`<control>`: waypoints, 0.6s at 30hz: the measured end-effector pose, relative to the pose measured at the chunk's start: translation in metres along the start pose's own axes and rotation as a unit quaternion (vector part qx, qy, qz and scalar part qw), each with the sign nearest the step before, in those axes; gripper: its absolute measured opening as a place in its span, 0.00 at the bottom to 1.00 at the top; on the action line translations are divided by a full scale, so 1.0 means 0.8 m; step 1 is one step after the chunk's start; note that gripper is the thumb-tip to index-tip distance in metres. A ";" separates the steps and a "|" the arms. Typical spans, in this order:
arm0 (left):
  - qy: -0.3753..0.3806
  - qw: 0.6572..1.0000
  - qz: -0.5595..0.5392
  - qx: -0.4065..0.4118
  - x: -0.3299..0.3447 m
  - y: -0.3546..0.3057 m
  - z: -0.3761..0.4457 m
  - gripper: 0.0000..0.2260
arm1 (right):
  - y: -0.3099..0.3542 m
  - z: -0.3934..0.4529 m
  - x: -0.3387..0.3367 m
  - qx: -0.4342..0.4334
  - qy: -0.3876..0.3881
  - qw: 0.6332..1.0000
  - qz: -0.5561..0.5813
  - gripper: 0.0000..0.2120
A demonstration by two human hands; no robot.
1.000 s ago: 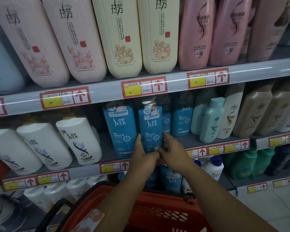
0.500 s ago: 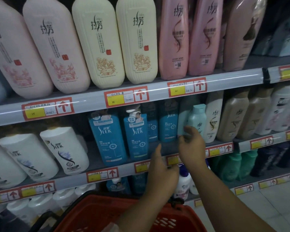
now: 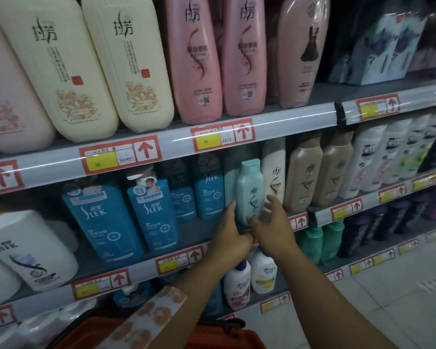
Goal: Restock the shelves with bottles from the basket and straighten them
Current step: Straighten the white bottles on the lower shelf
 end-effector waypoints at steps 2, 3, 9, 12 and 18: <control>0.000 1.000 0.005 0.008 0.005 -0.003 -0.002 0.43 | -0.007 0.003 0.004 -0.017 0.031 0.999 0.008 0.20; 0.004 1.000 0.002 0.010 0.007 -0.005 -0.004 0.43 | -0.012 0.005 0.004 -0.017 0.029 0.999 0.006 0.20; 0.017 1.000 0.017 0.008 0.003 0.000 0.000 0.44 | -0.028 0.010 0.011 -0.029 0.024 0.999 -0.003 0.25; 0.010 1.000 0.011 0.010 0.000 0.005 0.003 0.45 | -0.040 0.016 0.016 -0.036 0.031 0.999 0.005 0.26; 0.002 1.000 0.008 0.018 -0.001 0.011 0.008 0.45 | -0.040 0.019 0.018 -0.041 0.044 0.998 0.028 0.26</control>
Point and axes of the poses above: each hand's wrist, its own z-axis towards the middle knuckle, its own x-axis out of the palm, y = z × x, the point moved 2 cm from there along z, towards the middle knuckle, and after that the axes turned 9 degrees about -x, right-handed, at the moved point
